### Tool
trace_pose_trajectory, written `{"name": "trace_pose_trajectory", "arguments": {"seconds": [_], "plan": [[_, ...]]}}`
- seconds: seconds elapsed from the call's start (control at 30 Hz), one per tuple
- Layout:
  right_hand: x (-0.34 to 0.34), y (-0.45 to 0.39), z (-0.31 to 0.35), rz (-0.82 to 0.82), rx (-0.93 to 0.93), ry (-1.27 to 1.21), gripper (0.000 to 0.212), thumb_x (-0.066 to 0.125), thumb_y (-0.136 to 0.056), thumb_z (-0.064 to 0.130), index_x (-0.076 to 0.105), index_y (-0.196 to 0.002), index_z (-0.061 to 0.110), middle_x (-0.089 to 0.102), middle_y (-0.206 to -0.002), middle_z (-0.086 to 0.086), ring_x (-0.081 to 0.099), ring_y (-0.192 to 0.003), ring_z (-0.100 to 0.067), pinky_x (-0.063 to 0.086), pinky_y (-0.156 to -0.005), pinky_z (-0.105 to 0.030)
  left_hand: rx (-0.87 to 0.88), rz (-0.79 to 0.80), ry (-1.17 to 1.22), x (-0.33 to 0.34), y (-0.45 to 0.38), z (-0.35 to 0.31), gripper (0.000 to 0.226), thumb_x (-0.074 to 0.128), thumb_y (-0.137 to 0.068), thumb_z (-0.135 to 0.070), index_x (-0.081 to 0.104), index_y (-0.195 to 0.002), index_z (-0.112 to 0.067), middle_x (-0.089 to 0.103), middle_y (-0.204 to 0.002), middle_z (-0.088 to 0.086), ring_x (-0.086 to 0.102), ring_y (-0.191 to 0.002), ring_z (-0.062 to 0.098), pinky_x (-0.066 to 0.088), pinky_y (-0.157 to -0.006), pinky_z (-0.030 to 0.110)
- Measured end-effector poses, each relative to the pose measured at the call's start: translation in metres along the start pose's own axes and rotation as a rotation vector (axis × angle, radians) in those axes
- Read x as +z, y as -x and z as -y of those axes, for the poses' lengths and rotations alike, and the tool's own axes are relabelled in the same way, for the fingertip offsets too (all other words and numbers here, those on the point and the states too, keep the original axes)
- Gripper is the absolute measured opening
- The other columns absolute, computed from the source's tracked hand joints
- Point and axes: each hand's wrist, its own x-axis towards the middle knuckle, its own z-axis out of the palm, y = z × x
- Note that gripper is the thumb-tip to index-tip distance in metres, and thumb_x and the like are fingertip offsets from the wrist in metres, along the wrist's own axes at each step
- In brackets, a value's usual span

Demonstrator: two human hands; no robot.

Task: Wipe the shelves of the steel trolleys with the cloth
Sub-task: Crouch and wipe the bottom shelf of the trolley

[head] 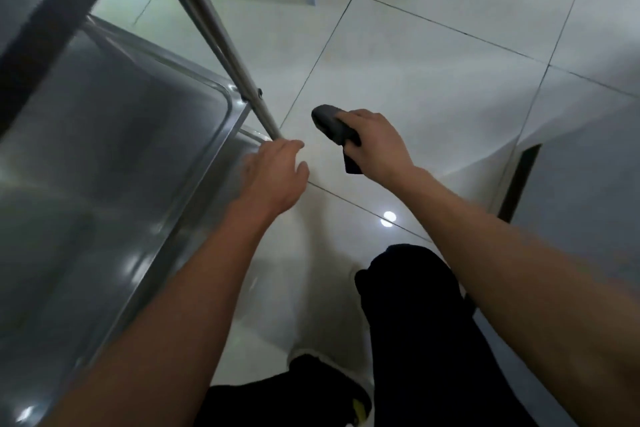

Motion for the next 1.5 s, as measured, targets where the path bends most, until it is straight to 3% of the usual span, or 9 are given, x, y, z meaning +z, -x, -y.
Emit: {"name": "trace_pose_trajectory", "arguments": {"seconds": [0.13,0.33,0.47,0.6,0.7,1.0,1.2,1.5], "plan": [[-0.06,0.047,0.047,-0.104,0.063,-0.117,0.049,0.054,-0.084,0.008,0.056,-0.131,0.022,0.06,-0.125,0.0,0.052,-0.11,-0.025,0.048,-0.081,-0.037,0.036,0.055,0.005,-0.082,0.038,-0.041,0.042,0.051,-0.096,-0.03,0.057,-0.137,-0.021,0.061,-0.135,0.001,0.053,-0.126,0.024,0.044,-0.103,0.042],[-0.148,0.117,0.121,-0.149,0.104,-0.219,0.046,0.056,-0.085,0.006,0.059,-0.129,0.021,0.061,-0.123,0.0,0.053,-0.109,-0.023,0.046,-0.086,-0.036,0.037,-0.014,0.053,-0.192,0.114,-0.074,0.033,0.051,-0.095,-0.03,0.065,-0.125,-0.023,0.069,-0.114,-0.001,0.061,-0.111,0.025,0.05,-0.091,0.041],[-0.204,0.163,0.166,-0.125,0.129,-0.155,0.048,0.056,-0.087,0.007,0.058,-0.133,0.021,0.059,-0.128,-0.001,0.052,-0.115,-0.023,0.046,-0.093,-0.038,-0.016,-0.017,0.093,-0.244,0.169,-0.094,0.04,0.051,-0.097,-0.034,0.059,-0.135,-0.025,0.068,-0.123,0.0,0.06,-0.116,0.027,0.047,-0.093,0.039],[-0.251,0.193,0.196,-0.079,0.078,-0.073,0.028,0.055,-0.083,0.008,0.06,-0.107,0.02,0.06,-0.11,0.001,0.054,-0.099,-0.023,0.05,-0.083,-0.043,-0.002,-0.033,0.085,-0.283,0.194,-0.117,0.043,0.05,-0.097,-0.035,0.055,-0.139,-0.024,0.066,-0.13,0.006,0.058,-0.12,0.031,0.046,-0.097,0.042],[-0.274,0.204,0.199,-0.07,0.048,-0.028,0.023,0.056,-0.081,0.009,0.058,-0.102,0.019,0.061,-0.106,0.001,0.053,-0.095,-0.023,0.05,-0.079,-0.044,0.023,-0.039,0.099,-0.295,0.199,-0.137,0.046,0.051,-0.097,-0.034,0.053,-0.141,-0.022,0.059,-0.14,0.005,0.053,-0.127,0.03,0.045,-0.104,0.045],[-0.326,0.181,0.143,-0.059,0.078,-0.079,0.019,0.054,-0.079,0.008,0.057,-0.095,0.017,0.061,-0.095,0.004,0.054,-0.086,-0.02,0.051,-0.075,-0.045,0.043,0.057,0.016,-0.302,0.135,-0.212,0.047,0.045,-0.1,-0.038,0.048,-0.145,-0.025,0.053,-0.147,0.001,0.048,-0.134,0.026,0.04,-0.108,0.045],[-0.383,0.124,0.106,-0.067,0.066,-0.03,0.026,0.052,-0.078,0.008,0.056,-0.099,0.022,0.06,-0.1,0.005,0.054,-0.09,-0.022,0.052,-0.073,-0.044,0.076,0.055,-0.104,-0.319,0.058,-0.26,0.046,0.044,-0.101,-0.036,0.048,-0.145,-0.022,0.054,-0.144,0.002,0.042,-0.136,0.024,0.036,-0.105,0.043],[-0.427,0.021,0.1,0.009,0.007,0.048,0.027,0.051,-0.078,0.009,0.057,-0.099,0.025,0.059,-0.102,0.008,0.053,-0.093,-0.021,0.052,-0.073,-0.044,-0.039,-0.006,0.014,-0.345,-0.022,-0.239,0.047,0.046,-0.101,-0.037,0.047,-0.146,-0.023,0.049,-0.149,0.0,0.039,-0.139,0.023,0.032,-0.108,0.043]]}}
